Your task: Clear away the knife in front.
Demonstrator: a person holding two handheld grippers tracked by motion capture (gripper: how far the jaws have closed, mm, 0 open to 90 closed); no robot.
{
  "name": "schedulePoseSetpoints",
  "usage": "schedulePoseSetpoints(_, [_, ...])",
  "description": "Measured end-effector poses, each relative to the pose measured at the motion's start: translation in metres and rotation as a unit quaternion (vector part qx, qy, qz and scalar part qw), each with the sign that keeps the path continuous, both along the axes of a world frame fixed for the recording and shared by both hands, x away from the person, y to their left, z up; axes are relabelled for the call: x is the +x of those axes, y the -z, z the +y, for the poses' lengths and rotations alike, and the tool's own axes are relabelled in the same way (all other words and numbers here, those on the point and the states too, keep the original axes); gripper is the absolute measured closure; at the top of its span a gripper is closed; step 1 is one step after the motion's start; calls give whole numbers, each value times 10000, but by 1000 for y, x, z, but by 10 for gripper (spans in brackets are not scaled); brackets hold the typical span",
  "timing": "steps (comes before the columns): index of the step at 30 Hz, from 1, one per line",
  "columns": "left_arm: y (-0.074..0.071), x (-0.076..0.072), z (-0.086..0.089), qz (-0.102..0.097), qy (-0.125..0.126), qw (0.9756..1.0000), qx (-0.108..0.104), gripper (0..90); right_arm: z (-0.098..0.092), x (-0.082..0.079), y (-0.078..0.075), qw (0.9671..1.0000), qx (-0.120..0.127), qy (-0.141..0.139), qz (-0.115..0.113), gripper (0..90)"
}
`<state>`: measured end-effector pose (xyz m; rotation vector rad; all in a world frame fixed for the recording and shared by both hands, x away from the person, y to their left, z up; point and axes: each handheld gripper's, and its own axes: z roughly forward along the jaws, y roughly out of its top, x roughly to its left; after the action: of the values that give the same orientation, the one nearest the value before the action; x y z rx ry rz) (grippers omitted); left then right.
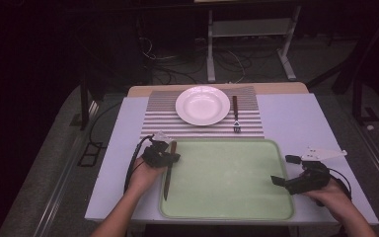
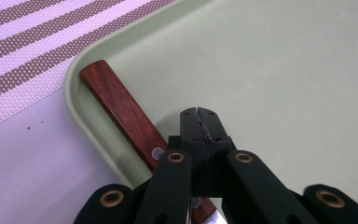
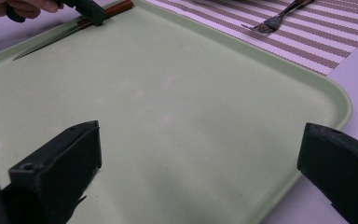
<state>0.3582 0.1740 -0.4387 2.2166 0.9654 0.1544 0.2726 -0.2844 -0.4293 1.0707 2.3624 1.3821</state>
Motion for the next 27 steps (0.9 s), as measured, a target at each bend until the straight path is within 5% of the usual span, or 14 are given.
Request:
schedulePoseSetpoints(4, [0,-1,0,-12,10,10000,-19,895,0,0,0,10000,0,-1,2,0])
schedulePoseSetpoints(9, [-9,-7,3,-182,142,9993,-299,854,0,0,0,10000,6,8,14,0])
schedulePoseSetpoints(20, [-32,-33,19,-534,315,9943,-870,376,0,0,0,10000,6,-8,26,0])
schedulePoseSetpoints(27, [-31,-46,37,-757,265,9933,-830,142,1,-1,1,10000,-11,-56,45,0])
